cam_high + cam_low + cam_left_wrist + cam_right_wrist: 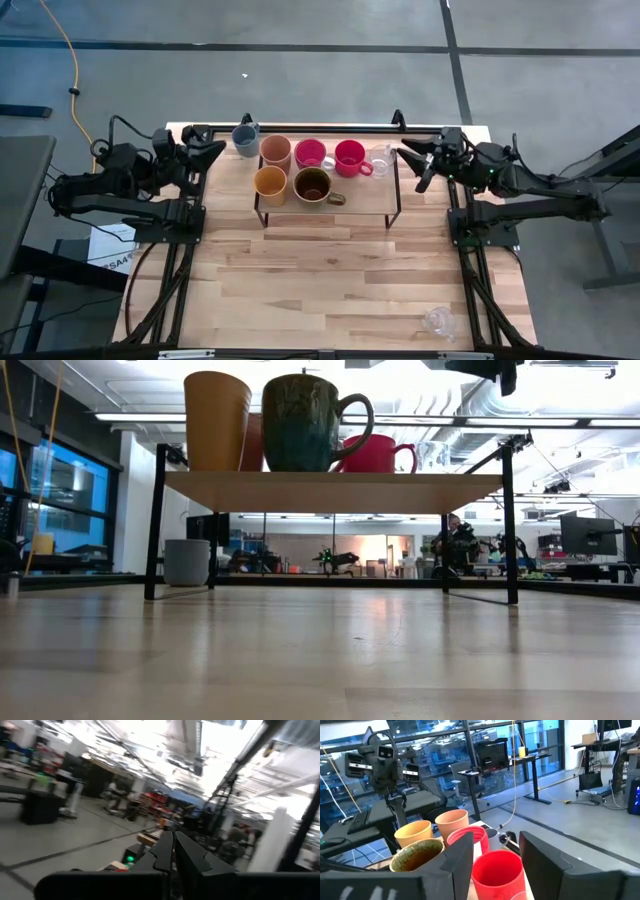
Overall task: Stack small to large cups/mugs on shelf
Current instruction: Put the gray mug on the shelf
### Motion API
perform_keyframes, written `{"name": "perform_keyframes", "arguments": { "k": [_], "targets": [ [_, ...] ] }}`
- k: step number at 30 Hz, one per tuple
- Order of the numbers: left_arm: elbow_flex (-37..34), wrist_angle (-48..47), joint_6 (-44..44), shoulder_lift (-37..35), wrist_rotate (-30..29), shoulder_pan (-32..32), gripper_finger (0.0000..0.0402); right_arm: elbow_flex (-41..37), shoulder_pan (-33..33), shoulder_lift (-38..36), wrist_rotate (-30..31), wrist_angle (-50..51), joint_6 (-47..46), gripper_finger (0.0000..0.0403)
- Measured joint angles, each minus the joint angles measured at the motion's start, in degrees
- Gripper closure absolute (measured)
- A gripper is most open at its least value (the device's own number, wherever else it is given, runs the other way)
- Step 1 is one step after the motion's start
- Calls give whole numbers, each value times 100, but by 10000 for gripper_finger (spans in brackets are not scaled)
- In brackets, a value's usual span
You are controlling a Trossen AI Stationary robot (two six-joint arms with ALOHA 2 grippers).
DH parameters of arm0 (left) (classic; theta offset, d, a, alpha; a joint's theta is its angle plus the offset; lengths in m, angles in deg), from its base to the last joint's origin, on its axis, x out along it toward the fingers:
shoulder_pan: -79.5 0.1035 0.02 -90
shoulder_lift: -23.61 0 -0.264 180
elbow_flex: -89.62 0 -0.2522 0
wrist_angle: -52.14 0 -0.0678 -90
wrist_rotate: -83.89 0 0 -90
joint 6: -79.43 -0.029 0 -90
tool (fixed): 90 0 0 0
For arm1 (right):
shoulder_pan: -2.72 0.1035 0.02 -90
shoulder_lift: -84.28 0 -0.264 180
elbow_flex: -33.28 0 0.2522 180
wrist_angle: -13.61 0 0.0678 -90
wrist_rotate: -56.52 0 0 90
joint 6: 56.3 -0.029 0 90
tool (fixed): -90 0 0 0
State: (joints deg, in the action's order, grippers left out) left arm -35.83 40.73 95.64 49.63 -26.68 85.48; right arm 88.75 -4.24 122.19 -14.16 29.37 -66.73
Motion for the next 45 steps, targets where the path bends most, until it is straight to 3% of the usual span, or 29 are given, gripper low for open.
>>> {"name": "perform_keyframes", "arguments": {
  "k": [4, 10, 13, 16, 23, 28, 34, 40, 45],
  "targets": [
    [137, -793, 187, 133, -569, 3, 368, 2, 0, 2, 2, 0, -81, 252],
    [825, -3275, 1577, 834, -2283, 85, 265, 9, 0, 2, 1, 33, -584, 252],
    [1318, -4382, 2362, 1272, -2533, 572, 219, 11, 0, 34, 2, 35, -607, 252],
    [1742, -4927, 2581, 1752, -2186, 1323, 195, 11, -2, 66, 2, 51, -607, 252],
    [2540, -5159, 2026, 3216, -423, 3449, 197, 13, -2, 227, 2, 79, -607, 252],
    [2806, -5396, 2037, 4123, 55, 4534, 197, 13, -2, 360, -80, 86, -626, 252],
    [2820, -5188, 2354, 4649, 214, 5033, 187, 13, -2, 466, -196, 108, -781, 252],
    [2820, -5256, 2577, 5200, 176, 5066, 186, 13, -4, 489, -195, 165, -747, 252],
    [2680, -5260, 3251, 5689, 161, 5066, 186, 13, -6, 489, -200, 172, -771, 252]
  ]
}}
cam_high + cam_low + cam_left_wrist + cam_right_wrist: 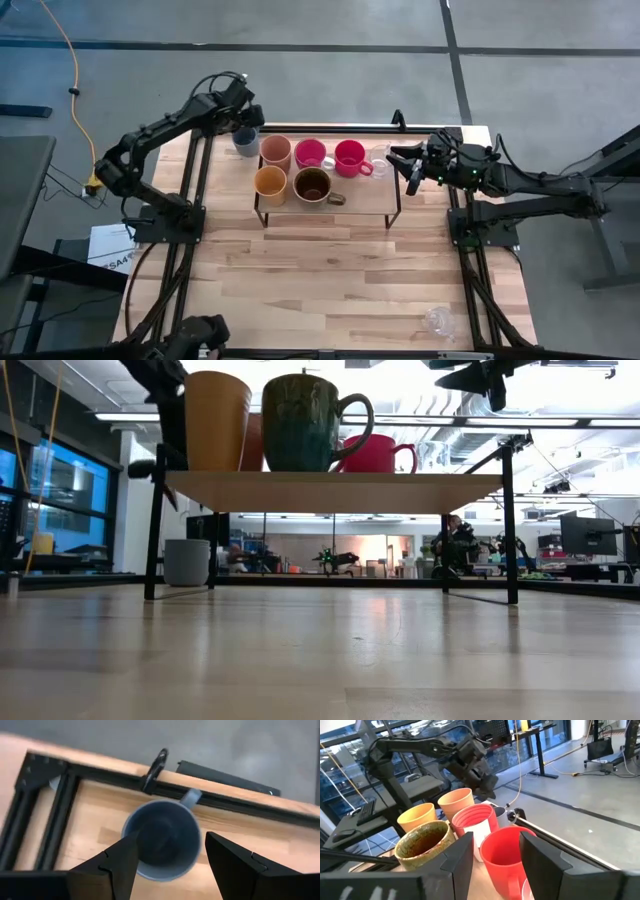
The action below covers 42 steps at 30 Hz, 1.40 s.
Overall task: Stack small to large cups/mugs on shelf
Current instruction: Put the gray mug on the shelf
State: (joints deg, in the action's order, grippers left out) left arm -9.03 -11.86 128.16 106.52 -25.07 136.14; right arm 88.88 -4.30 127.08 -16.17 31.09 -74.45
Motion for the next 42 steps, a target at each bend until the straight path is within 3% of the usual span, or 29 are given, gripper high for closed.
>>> {"name": "perform_keyframes", "arguments": {
  "k": [7, 13, 27, 34, 38, 42],
  "targets": [
    [-576, 588, 1118, -66, -117, -2, 185, 0, 2, 0, -193, 5, -4, 252],
    [-938, 421, 1319, -140, -162, -2, 185, 0, 0, 0, -193, 7, -4, 252],
    [-1934, 1587, 2717, -129, 350, 2, 185, 0, 2, 0, -193, 7, -127, 252],
    [-2160, 1730, 2811, -129, 310, 2, 187, 0, 0, 0, -191, 7, -283, 252],
    [-2160, 1742, 2898, -129, 291, 2, 216, 0, 0, 0, -191, 7, -284, 252],
    [-2160, 1749, 3001, -129, 288, 2, 293, 0, 1, 0, -191, 7, -416, 252]
  ]
}}
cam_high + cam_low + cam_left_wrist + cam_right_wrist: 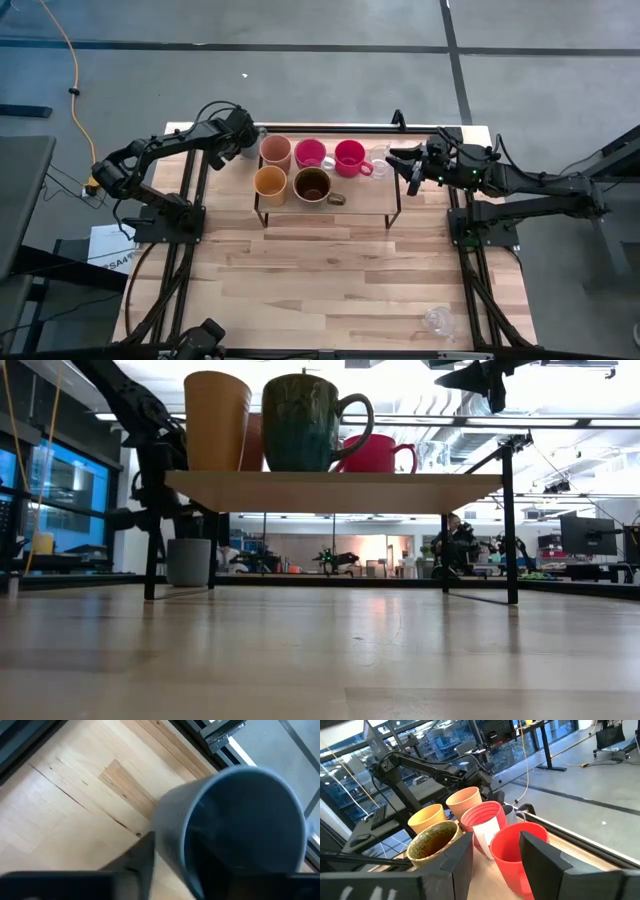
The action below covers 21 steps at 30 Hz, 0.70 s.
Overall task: Stack small to large cups/mugs on shelf
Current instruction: Put the gray mug on the shelf
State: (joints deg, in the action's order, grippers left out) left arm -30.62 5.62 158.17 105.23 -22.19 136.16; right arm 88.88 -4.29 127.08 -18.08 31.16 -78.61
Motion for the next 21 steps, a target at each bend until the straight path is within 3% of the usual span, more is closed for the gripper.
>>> {"name": "perform_keyframes", "arguments": {
  "k": [4, 14, 21],
  "targets": [
    [0, -16, 10, 0, -31, -4, 385, 0, -2, 0, 0, 1, -103, 252],
    [53, 4, -70, -380, -241, 0, 394, 0, -2, 0, 0, 0, -126, 252],
    [726, 144, -293, -1129, -819, 204, 399, 0, -1, 0, 0, 0, -126, 252]
  ]
}}
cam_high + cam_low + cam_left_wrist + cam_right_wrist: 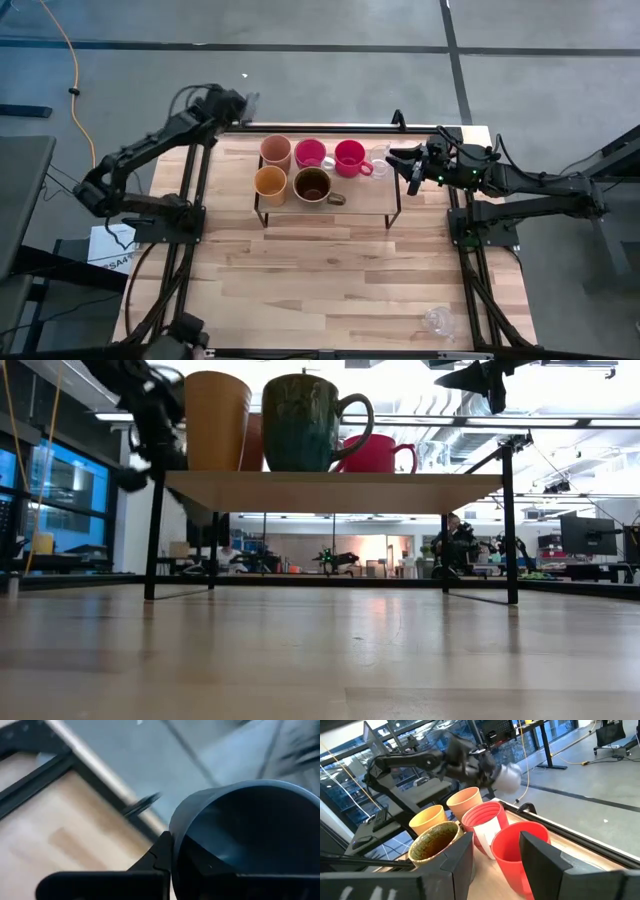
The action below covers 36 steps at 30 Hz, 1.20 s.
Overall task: Stack small to large cups/mugs on shelf
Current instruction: Put the gray mug on the shelf
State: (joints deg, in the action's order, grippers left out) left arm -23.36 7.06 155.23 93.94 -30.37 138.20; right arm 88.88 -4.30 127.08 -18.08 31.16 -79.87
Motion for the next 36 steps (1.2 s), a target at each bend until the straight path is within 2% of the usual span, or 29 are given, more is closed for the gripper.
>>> {"name": "perform_keyframes", "arguments": {
  "k": [4, 11, 18, 23, 29, 34, 36],
  "targets": [
    [443, 481, -666, -333, -104, -31, 399, 0, 0, -2, 0, 13, 0, 252],
    [1603, 462, -1897, -450, -68, -406, 400, 0, 0, -2, -22, 24, 0, 252],
    [2835, 399, -3369, -447, 273, -1544, 401, 0, 0, -2, -22, 24, 0, 252],
    [3765, -259, -4116, -456, 819, -2408, 401, 0, 1, -2, -22, 13, 0, 252],
    [4128, -1049, -3988, -447, 686, -3755, 401, 0, 1, -2, -22, -174, 22, 252],
    [4135, -942, -3578, -229, 280, -4797, 402, 0, 1, -2, -33, -330, 242, 252],
    [4135, -812, -3433, -96, 66, -5140, 401, 0, 2, 0, -221, -517, 421, 252]
  ]
}}
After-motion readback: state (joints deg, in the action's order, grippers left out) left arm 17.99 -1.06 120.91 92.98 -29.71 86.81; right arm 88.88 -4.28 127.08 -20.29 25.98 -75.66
